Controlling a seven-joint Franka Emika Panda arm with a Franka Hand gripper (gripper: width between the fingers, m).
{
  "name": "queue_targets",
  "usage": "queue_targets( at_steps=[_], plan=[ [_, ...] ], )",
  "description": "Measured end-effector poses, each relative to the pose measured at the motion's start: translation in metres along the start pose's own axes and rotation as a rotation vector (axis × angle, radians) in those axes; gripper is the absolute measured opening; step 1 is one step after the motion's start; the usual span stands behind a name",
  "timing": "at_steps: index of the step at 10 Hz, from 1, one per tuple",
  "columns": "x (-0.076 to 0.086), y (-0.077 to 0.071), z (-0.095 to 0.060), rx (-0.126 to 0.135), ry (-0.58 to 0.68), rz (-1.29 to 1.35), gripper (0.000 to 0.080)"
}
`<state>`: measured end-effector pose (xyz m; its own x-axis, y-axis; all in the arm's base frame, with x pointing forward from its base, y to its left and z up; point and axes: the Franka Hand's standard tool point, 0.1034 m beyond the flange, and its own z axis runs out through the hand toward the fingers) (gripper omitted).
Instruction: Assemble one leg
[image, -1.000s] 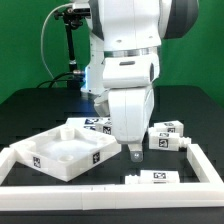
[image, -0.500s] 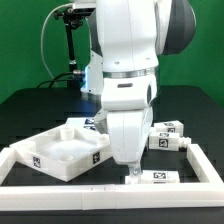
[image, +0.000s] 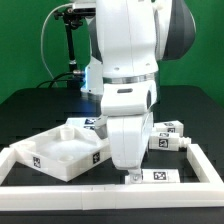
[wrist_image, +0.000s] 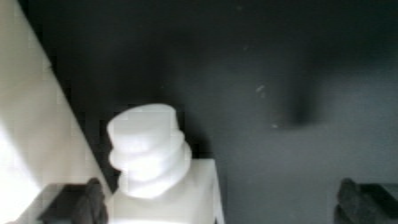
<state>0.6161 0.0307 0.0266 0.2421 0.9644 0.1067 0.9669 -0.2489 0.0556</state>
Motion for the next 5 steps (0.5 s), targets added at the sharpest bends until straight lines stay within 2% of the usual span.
queue_targets(
  at_steps=[3,5],
  plan=[
    [0.006,-0.005,0.001,-0.018,0.006,0.02,0.0649],
    [0.009,-0.011,0.001,-0.02,0.007,0.032,0.0649]
  ],
)
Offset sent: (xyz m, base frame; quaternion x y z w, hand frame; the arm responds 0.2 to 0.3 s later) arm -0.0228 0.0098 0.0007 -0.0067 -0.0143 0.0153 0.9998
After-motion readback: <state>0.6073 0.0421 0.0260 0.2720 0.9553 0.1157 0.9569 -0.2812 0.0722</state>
